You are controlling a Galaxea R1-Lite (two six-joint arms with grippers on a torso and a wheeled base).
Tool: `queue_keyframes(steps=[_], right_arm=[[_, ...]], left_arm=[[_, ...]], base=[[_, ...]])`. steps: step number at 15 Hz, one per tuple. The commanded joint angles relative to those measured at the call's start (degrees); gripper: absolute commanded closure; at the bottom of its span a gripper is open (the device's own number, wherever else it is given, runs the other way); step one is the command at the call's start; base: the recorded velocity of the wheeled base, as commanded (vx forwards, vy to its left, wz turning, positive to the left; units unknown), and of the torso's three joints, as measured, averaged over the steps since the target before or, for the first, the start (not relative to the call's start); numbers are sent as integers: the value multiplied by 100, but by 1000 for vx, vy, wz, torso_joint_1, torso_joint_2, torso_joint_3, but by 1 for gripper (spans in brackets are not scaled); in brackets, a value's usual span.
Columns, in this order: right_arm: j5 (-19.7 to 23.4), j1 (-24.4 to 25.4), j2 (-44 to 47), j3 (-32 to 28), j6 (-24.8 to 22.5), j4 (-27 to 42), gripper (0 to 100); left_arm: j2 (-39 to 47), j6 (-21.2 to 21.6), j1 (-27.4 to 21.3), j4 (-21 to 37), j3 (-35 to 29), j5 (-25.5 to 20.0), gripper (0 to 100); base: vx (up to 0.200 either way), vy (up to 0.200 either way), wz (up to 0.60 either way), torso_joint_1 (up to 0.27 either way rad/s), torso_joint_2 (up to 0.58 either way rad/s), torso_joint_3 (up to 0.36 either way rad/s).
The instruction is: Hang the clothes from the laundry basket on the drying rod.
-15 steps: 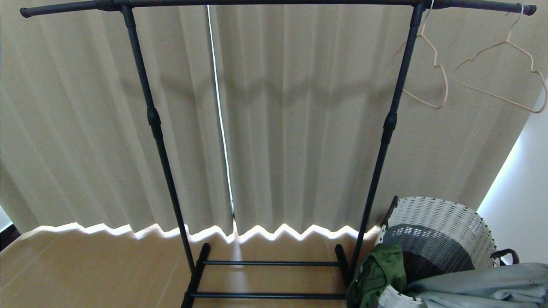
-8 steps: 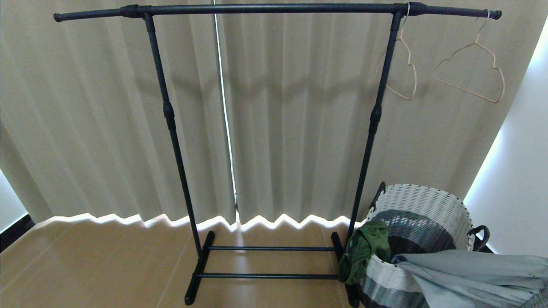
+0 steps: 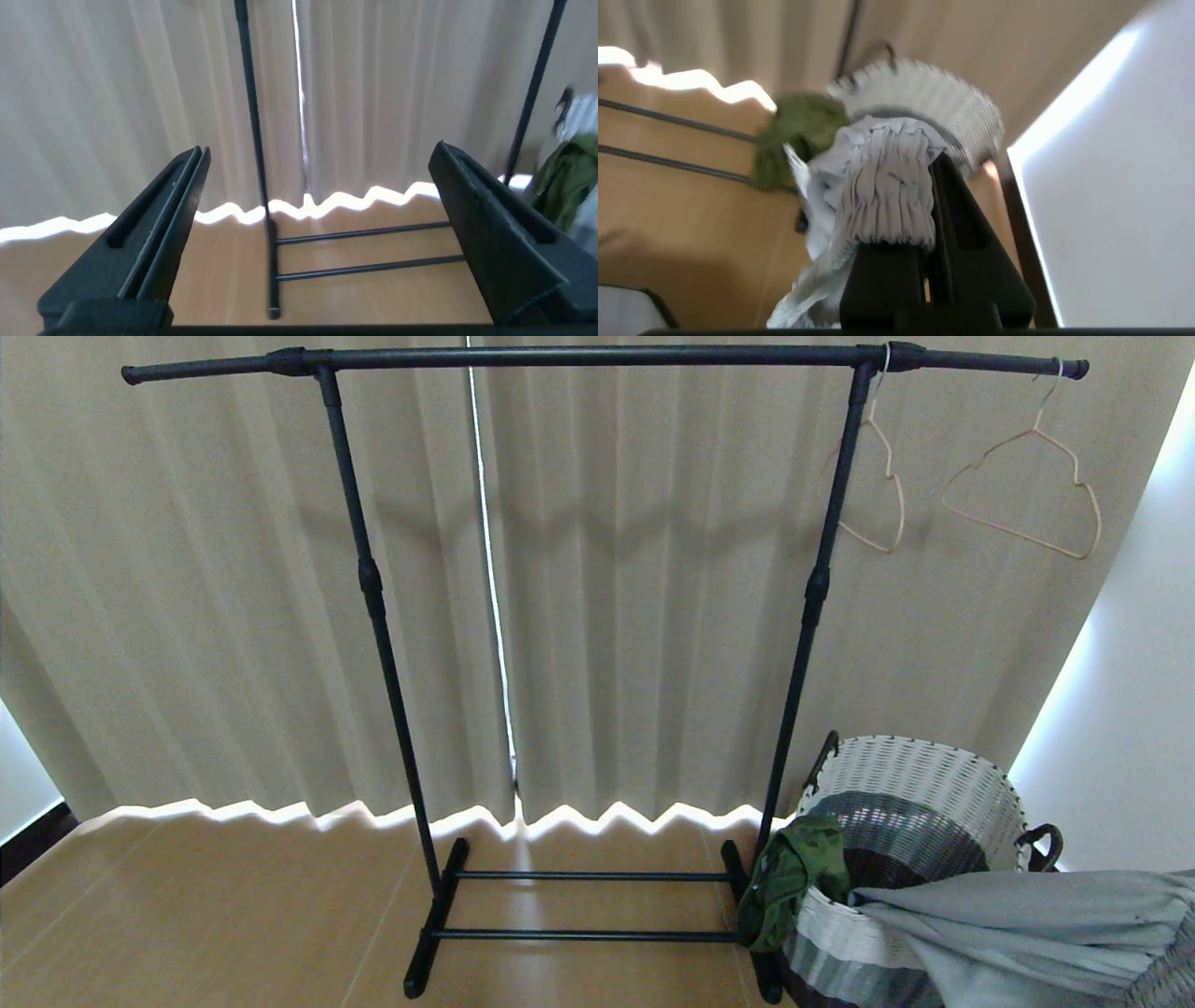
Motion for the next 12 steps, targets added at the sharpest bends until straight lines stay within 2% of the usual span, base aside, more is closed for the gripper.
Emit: queue_keyframes(steps=[1,3,4,6,8,10,12], right_arm=[[7,489,209,-555,-6,343,100],[7,893,349,-678,12,492,100],[16,990,490,-722,38,431,100],[42,1201,841,-1038,74,422,100],[86,1605,1140,-1293,328,422,100],[86,2027,1465,-1548,750,422,100],[86,2229,1668,-1724,935,413,100]], left_arm=[[-2,147,0,1,0,-33,0],[-2,226,0,1,0,-182,0],[-2,235,0,-8,0,-666,0],[-2,384,0,-69,0,-1149,0],[-2,604,-9,-69,0,-1290,0],[367,578,-62,-17,-571,-1905,0],[1043,446,-70,-34,-1090,-2142,0]], base=[[0,0,0,0,0,0],[0,0,0,0,0,0],[0,0,0,0,0,0],[0,0,0,0,0,0],[0,0,0,0,0,0],[0,0,0,0,0,0],[0,0,0,0,0,0]])
